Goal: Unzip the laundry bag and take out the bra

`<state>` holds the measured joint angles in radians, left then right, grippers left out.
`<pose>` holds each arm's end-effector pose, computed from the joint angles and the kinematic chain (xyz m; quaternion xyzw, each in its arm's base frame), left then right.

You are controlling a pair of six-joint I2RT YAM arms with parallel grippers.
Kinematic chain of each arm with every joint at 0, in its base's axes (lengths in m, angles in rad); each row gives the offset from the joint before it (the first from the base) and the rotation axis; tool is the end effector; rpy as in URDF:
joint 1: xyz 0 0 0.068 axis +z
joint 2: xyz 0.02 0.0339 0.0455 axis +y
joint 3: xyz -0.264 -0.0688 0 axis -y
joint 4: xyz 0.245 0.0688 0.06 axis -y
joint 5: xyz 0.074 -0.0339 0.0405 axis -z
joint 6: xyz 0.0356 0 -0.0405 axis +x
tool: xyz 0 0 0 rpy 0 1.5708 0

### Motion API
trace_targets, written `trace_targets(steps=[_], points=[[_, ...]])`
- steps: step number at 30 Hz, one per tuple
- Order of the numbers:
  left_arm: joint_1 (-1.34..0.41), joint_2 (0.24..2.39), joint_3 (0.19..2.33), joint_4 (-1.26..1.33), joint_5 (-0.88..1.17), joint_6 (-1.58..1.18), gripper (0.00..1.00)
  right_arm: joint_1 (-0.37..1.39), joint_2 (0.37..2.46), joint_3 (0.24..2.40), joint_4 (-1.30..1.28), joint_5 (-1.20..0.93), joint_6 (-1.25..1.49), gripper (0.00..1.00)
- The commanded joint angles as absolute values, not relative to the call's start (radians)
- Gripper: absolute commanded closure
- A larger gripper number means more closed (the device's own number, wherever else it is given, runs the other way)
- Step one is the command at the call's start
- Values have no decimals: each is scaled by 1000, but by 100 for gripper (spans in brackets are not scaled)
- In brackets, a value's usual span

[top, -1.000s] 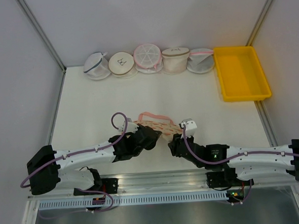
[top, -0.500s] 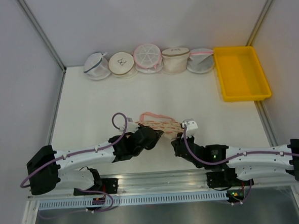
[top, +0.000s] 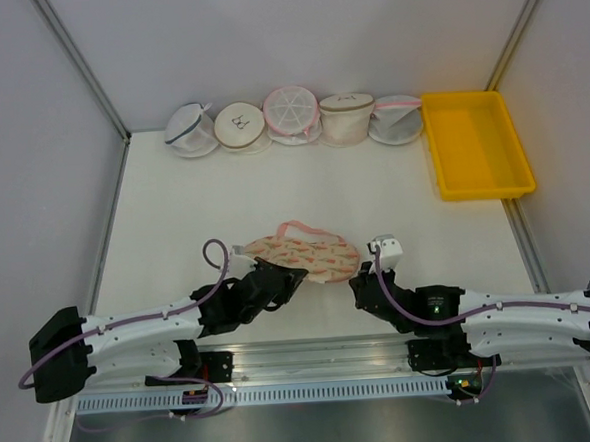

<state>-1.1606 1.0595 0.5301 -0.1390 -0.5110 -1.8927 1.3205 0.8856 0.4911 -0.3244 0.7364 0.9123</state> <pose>0.1017 -0.1903 0.2067 -0.4146 0.7736 -0.4114 0.2458 0.0672 0.1663 0.2130 -0.0266 0.8621 0.2025 0.4637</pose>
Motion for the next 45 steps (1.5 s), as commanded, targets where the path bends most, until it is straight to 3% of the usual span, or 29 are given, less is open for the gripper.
trace_targets(steps=[1, 7, 13, 24, 35, 45], points=[[-1149, 980, 459, -118, -543, -1829, 98, 1324, 858, 508, -425, 796, 937, 100], [-1079, 945, 345, 133, -363, -1577, 98, 1324, 861, 517, -423, 750, 922, 100], [-1011, 971, 305, 213, -166, -1342, 98, 1324, 873, 537, -440, 690, 888, 99], [-940, 802, 328, 35, -121, -1030, 98, 1324, 877, 581, -566, 617, 857, 100], [-911, 712, 275, 6, 84, -924, 98, 1324, 926, 588, -580, 572, 851, 100], [-893, 617, 281, -123, 117, -855, 98, 1324, 899, 589, -666, 543, 854, 100]])
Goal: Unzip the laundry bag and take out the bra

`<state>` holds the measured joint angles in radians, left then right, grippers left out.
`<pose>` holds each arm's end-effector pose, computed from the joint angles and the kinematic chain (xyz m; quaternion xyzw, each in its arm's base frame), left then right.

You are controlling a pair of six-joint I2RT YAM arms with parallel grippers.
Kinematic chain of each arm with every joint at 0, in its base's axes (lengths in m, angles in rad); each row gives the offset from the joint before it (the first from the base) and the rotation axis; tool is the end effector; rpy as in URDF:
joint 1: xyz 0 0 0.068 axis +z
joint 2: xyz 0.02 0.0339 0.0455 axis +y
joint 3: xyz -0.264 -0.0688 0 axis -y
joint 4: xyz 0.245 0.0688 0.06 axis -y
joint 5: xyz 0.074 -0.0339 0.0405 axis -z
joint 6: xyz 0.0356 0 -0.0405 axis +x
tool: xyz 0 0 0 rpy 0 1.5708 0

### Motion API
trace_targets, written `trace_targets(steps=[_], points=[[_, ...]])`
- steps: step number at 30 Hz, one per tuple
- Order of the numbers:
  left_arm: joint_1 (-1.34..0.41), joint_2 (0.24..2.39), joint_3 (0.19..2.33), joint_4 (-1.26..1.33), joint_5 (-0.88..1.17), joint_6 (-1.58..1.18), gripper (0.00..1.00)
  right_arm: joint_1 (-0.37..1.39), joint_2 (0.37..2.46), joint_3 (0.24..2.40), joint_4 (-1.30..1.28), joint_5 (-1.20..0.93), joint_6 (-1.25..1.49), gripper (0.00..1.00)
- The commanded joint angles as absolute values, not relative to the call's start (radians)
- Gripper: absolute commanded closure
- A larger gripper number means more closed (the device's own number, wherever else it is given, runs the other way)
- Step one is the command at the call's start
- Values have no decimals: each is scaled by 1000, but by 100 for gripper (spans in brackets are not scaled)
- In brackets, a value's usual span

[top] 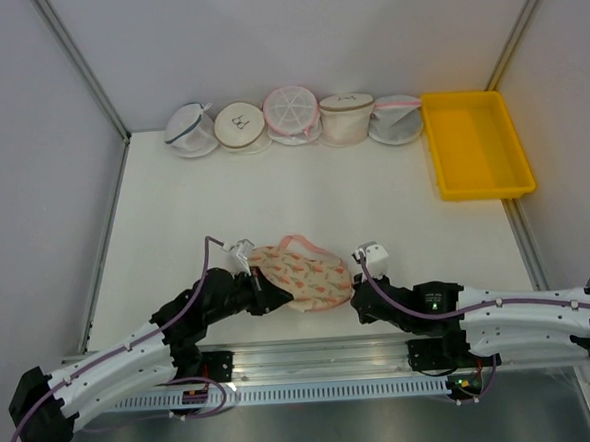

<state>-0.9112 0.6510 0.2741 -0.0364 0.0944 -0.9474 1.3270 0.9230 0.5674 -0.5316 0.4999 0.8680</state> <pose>0.0955 -0.1286 0.1951 0.0107 0.8365 -0.4614 0.2953 0.0595 0.1684 0.2134 -0.1269 0.9078 0.1828 0.3555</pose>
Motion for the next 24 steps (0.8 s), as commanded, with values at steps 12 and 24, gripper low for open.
trace_targets(steps=[12, 24], points=[[-887, 713, 321, -69, 313, -833, 8, 1324, 913, 575, -669, 491, 847, 100], [-891, 516, 396, -308, 183, -1097, 0, 1325, 968, 575, -585, 474, 819, 99]])
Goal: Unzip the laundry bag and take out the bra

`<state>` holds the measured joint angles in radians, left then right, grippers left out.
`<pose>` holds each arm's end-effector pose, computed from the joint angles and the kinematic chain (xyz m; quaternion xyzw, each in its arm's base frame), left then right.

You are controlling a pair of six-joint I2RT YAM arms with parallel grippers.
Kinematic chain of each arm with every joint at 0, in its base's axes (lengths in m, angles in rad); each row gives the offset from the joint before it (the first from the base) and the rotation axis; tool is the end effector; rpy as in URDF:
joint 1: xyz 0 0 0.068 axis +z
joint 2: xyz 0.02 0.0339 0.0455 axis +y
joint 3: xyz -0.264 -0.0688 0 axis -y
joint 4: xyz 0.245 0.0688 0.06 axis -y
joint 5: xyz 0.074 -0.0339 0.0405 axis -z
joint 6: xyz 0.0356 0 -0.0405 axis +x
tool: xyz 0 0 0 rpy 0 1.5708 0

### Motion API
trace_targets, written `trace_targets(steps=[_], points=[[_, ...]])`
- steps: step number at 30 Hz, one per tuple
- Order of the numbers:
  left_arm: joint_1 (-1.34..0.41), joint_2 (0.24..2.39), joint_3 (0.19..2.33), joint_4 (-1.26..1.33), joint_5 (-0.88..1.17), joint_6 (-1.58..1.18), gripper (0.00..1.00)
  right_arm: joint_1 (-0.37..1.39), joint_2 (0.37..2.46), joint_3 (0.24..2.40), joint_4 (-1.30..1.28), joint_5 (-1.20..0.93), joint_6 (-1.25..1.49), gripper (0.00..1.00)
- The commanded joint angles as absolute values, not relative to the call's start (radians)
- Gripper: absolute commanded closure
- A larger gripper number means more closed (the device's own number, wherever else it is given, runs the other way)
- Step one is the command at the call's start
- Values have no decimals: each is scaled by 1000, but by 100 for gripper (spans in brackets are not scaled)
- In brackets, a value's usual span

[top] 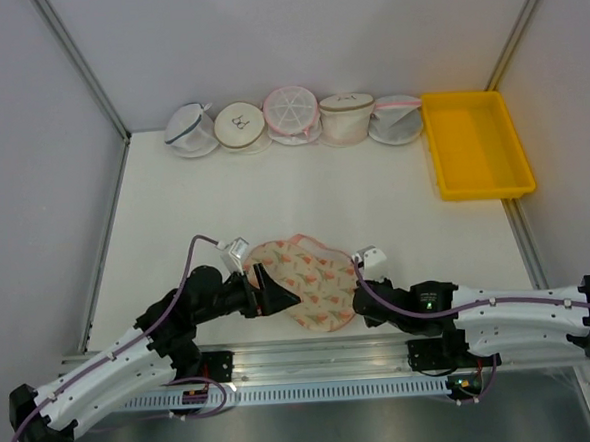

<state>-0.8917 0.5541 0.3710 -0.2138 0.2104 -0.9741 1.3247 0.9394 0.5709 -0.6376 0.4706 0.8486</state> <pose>0.0870 -0.1196 0.2247 0.0240 0.8297 -0.4945 0.2577 0.0573 0.1618 0.2050 -0.1571 0.9229 0.1356 0.3243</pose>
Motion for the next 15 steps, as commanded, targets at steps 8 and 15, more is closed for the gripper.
trace_targets(steps=[8, 15], points=[[-902, 368, 337, -367, 178, -1273, 0, 1325, 1077, 526, -148, 171, 712, 100], [-902, 347, 353, -440, 189, -1330, 0, 1324, 1408, 644, 161, 3, 675, 100]])
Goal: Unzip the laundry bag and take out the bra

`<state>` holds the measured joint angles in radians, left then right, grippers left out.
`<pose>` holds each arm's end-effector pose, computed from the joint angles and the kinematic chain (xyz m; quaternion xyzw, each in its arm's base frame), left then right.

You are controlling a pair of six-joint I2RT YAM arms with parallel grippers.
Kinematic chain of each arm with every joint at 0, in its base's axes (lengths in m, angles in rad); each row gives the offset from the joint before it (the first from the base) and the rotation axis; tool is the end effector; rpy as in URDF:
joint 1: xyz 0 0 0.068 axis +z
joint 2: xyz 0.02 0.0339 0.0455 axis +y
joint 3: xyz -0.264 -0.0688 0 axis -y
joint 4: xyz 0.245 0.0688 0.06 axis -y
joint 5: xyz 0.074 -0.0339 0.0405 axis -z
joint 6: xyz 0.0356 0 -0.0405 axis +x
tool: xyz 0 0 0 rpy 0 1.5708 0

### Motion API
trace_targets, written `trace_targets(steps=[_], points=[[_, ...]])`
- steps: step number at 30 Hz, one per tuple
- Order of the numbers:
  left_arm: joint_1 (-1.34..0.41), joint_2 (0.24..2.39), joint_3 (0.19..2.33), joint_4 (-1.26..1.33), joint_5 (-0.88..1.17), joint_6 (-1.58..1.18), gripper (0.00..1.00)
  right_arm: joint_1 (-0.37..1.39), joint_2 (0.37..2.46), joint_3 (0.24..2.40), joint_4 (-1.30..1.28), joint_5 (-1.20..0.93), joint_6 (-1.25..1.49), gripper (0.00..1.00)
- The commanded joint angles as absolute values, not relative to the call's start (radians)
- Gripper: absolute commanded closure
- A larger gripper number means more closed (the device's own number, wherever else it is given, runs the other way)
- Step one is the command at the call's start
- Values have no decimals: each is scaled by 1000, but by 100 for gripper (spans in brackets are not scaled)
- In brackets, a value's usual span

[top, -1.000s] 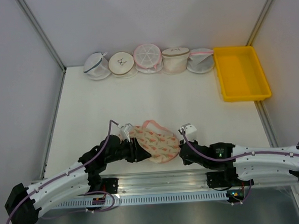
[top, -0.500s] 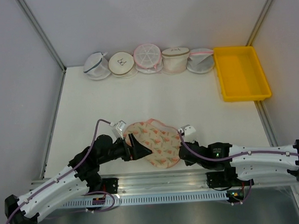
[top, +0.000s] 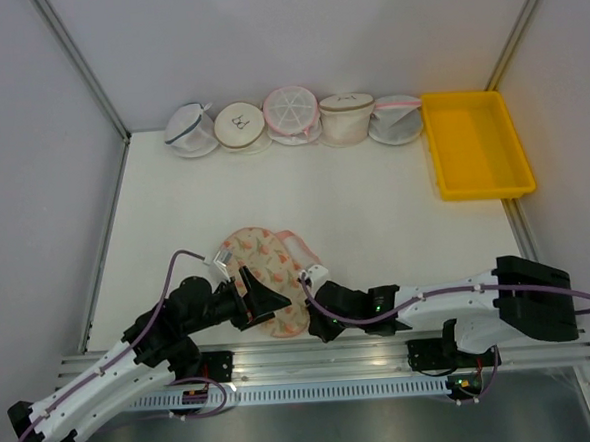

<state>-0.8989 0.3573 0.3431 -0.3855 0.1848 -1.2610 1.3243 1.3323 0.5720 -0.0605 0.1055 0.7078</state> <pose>0.0689 -0.0971 0.2199 -0.0993 0.8255 -0.5216 0.1916 0.0649 0.2426 0.1646 -0.2635 0.8913 0.2851 0.2344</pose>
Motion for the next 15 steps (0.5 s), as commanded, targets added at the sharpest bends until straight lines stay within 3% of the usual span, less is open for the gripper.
trace_targets(steps=[1, 6, 15], points=[[-902, 341, 356, -457, 177, -1331, 0, 1324, 1437, 659, 181, -8, 673, 100], [-904, 293, 368, -570, 137, -1370, 0, 1324, 1572, 796, 230, -18, 637, 100], [-902, 115, 379, -761, -26, -1465, 0, 1296, 1549, 839, 244, -6, 600, 99]])
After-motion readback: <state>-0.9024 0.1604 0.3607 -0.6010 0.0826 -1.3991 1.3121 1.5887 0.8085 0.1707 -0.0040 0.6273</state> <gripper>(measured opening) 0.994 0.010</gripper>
